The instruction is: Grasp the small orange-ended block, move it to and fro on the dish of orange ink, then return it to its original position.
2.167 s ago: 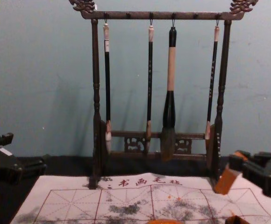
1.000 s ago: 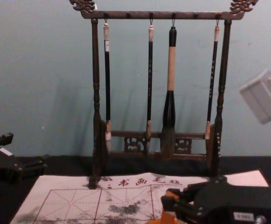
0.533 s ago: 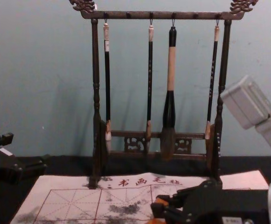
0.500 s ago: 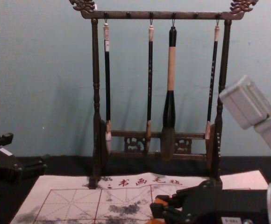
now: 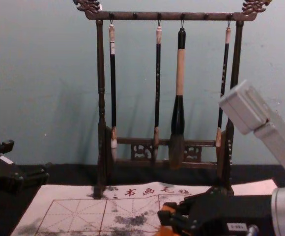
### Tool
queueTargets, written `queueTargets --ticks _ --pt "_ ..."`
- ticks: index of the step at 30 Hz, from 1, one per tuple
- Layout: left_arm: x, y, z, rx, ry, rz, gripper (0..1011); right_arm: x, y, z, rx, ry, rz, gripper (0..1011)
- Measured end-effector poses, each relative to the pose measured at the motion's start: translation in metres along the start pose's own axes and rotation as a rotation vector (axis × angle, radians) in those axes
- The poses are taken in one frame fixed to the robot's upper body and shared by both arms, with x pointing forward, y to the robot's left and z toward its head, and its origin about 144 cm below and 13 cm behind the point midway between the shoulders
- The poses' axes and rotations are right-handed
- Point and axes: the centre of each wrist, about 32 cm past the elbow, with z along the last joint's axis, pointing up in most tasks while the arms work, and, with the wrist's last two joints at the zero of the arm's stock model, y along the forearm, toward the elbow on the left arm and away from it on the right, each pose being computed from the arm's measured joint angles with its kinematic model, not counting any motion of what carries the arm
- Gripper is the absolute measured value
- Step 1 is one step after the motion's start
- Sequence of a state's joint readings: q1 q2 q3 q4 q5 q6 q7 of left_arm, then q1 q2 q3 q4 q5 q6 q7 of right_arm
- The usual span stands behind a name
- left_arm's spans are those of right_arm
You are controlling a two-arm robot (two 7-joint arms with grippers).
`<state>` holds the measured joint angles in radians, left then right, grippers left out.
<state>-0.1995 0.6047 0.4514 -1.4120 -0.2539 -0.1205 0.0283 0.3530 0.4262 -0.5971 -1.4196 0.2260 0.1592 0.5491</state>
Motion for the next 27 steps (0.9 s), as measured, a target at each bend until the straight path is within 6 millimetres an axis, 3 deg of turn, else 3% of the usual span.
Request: queueTargets --ticks 27 --pt "0.000 0.000 0.000 0.000 0.000 0.000 1001 0.000 -0.033 -0.004 -0.034 0.039 -0.036 72"
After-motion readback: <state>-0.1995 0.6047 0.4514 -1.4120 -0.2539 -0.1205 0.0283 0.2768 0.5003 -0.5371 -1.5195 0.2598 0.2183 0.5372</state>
